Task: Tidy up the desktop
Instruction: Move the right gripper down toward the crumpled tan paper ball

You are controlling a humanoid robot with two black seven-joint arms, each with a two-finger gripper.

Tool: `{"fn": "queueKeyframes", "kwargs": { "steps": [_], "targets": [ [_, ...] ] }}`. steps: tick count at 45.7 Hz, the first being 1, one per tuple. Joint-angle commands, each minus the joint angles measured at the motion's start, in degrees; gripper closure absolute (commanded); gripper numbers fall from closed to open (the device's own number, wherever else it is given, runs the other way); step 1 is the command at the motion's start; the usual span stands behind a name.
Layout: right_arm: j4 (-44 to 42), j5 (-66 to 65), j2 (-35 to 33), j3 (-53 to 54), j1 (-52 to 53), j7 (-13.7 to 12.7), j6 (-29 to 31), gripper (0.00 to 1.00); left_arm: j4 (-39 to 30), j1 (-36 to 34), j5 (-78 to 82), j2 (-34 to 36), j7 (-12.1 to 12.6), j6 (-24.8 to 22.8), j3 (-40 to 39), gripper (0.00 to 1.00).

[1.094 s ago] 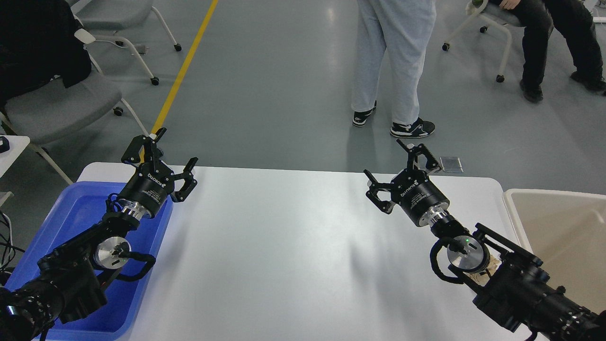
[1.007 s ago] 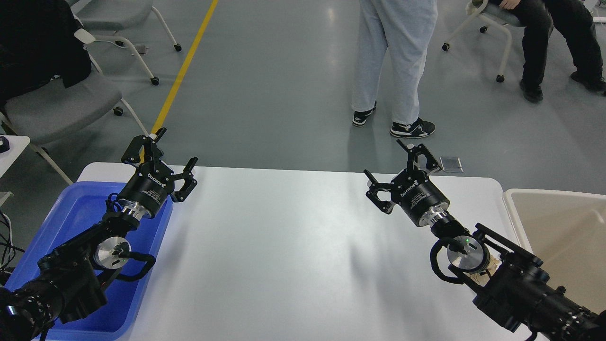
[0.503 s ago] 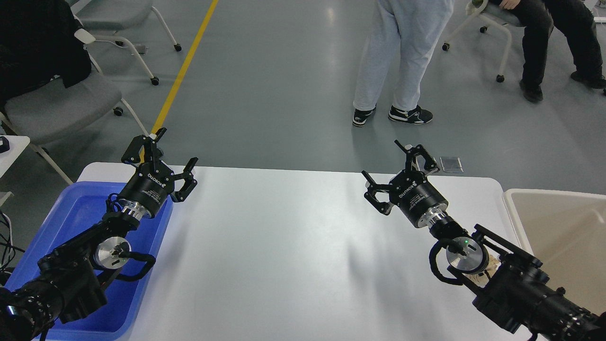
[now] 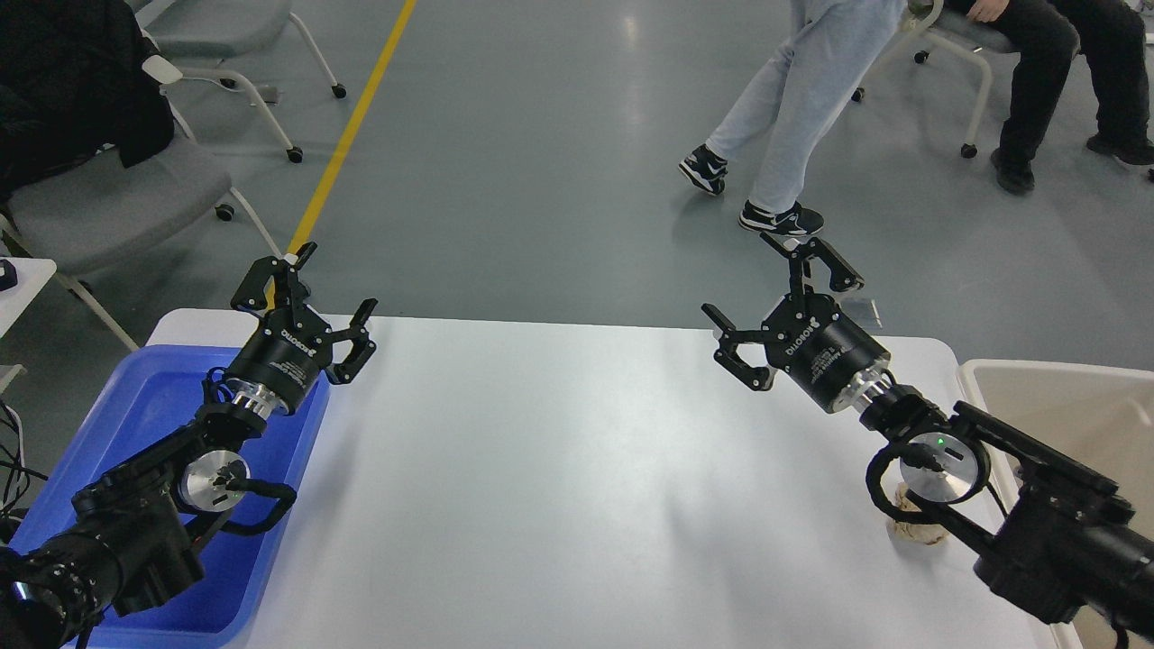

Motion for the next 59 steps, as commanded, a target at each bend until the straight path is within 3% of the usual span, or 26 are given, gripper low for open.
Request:
{"fn": "queueKeyframes", "kwargs": {
  "steps": [1, 12, 19, 27, 34, 40, 59],
  "targets": [
    [12.63, -8.23, -11.32, -6.24, 1.78, -2.43, -8.69, 0.0, -0.01, 0.0, 0.03, 0.0, 0.01, 0.0, 0.0, 0.0],
    [14.93, -15.43, -21.69, -19.15, 12.94, -4.81, -11.08, 0.0, -0.01, 0.0, 0.03, 0.0, 0.01, 0.0, 0.0, 0.0],
    [11.15, -33.88, -25.38, -31.63, 20.42, -5.34, -12.13, 0.0, -0.01, 0.0, 0.03, 0.0, 0.01, 0.0, 0.0, 0.0],
    [2.89, -52.52, -27.23, -36.65, 20.51, -4.9, -11.96, 0.0, -0.01, 0.0, 0.03, 0.0, 0.01, 0.0, 0.0, 0.0],
    [-0.72, -58.51, -27.06, -40.96, 20.34, -4.81, -13.18, 0.0, -0.01, 0.0, 0.03, 0.0, 0.09, 0.0, 0.0, 0.0],
    [-3.35, -59.13, -26.18, -45.52, 19.46, -4.81, -19.24, 0.0, -0.01, 0.0, 0.03, 0.0, 0.09, 0.0, 0.0, 0.0],
    [-8.36, -61.94, -18.71, -57.31, 14.89, -4.73, -29.27, 0.0, -0.01, 0.0, 0.03, 0.0, 0.09, 0.0, 0.0, 0.0]
  ]
}}
